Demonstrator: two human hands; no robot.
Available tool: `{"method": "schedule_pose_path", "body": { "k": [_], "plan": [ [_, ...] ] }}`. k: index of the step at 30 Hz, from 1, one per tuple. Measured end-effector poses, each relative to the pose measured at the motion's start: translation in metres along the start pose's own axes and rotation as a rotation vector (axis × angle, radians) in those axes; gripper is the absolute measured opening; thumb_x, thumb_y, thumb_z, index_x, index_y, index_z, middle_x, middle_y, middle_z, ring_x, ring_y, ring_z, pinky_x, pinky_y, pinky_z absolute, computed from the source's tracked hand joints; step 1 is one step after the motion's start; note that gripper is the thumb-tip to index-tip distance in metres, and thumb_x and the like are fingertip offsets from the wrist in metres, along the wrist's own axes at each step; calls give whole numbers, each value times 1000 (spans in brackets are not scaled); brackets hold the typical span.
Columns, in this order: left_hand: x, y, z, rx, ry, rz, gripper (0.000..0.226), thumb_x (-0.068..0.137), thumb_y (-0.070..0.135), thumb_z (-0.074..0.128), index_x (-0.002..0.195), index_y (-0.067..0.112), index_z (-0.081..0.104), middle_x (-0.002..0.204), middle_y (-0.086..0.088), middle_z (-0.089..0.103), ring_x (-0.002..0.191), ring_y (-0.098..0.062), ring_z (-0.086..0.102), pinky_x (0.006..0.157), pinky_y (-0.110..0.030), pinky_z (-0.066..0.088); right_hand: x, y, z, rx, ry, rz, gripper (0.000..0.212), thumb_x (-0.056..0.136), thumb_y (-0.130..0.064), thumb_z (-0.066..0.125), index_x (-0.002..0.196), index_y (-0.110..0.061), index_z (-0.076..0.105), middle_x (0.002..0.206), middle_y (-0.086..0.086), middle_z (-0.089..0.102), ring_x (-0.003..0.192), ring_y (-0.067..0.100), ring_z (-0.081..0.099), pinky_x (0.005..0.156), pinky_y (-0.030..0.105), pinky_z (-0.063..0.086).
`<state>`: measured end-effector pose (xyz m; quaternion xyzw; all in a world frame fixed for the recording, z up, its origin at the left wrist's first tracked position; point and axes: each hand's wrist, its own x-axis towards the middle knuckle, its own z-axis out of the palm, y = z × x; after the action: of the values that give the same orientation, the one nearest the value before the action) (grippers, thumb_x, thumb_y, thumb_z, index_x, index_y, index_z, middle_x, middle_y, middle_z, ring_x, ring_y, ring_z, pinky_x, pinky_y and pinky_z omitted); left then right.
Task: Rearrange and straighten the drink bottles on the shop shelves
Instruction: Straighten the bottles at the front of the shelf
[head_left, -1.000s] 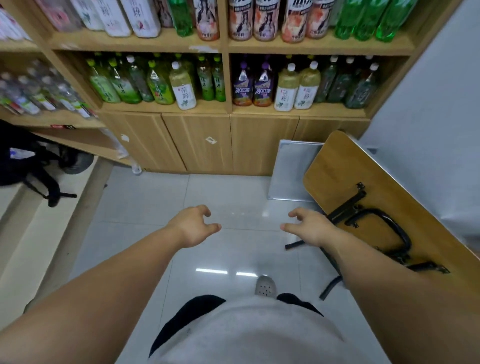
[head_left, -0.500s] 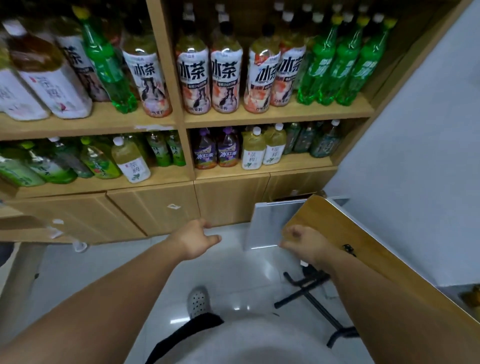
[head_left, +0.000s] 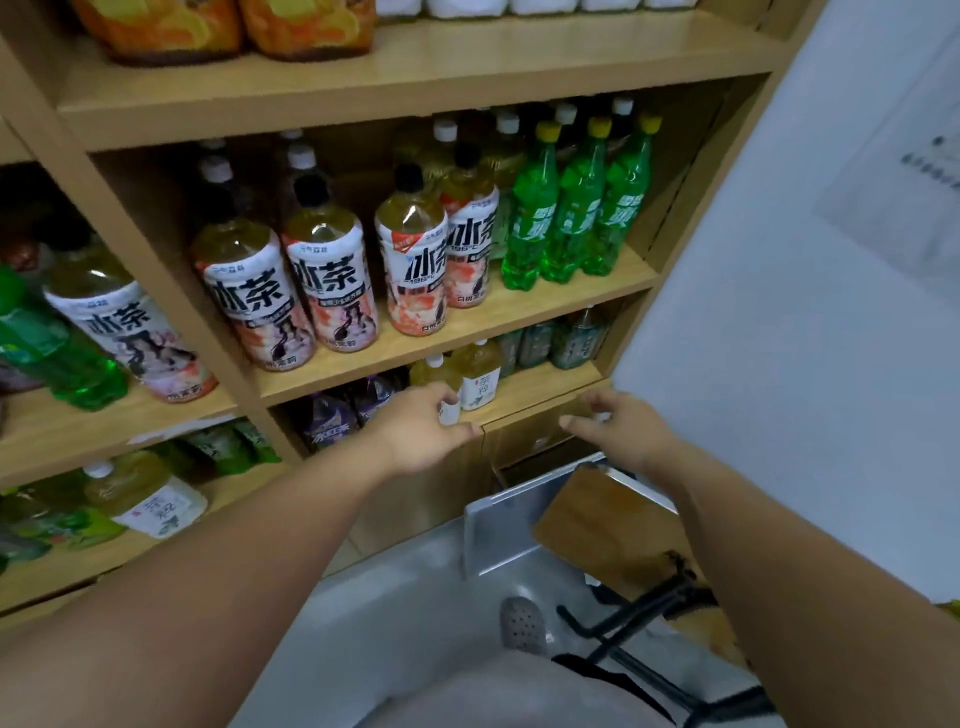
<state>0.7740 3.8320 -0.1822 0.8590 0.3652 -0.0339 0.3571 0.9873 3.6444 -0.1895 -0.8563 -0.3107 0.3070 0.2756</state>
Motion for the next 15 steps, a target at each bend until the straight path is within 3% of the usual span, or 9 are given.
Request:
{"method": "schedule_pose_path", "body": {
  "k": [2,6,10,13,15],
  "plan": [
    [23,21,-4,-9,29,10,61,89,52,71,140,21,56,145,-6,58,128,-24,57,101,-34,48,28,1,-22,-9,20,-37,61,89,-52,73,140,-22,58,139,5,62,115,22,59,91,29,47],
    [64,68,-5,-19,115,23,59,90,50,70,139,22,55,141,-4,60,121,-23,59,90,-28,46,80,4,-64,36,59,-91,60,89,-51,74,139,-22,59,140,4,61,126,23,57,104,36,46],
    [98,127,-1,-158,197,5,66,90,50,70,147,26,46,144,-4,55,122,-25,59,97,-35,51,124,9,-104,164,111,-142,57,87,-50,76,136,-23,61,133,1,64,121,20,59,102,36,49],
    [125,168,2,-279,275,-17,76,90,52,70,154,29,37,151,0,49,125,-27,58,96,-33,49,157,6,-131,229,145,-166,62,87,-49,76,141,-23,57,134,1,61,118,19,60,100,35,49],
    [143,192,1,-305,359,-15,81,89,50,71,157,26,32,156,0,45,130,-25,55,107,-37,45,177,0,-146,261,168,-199,66,88,-48,75,145,-25,53,135,0,58,114,16,59,99,34,49]
  ]
}}
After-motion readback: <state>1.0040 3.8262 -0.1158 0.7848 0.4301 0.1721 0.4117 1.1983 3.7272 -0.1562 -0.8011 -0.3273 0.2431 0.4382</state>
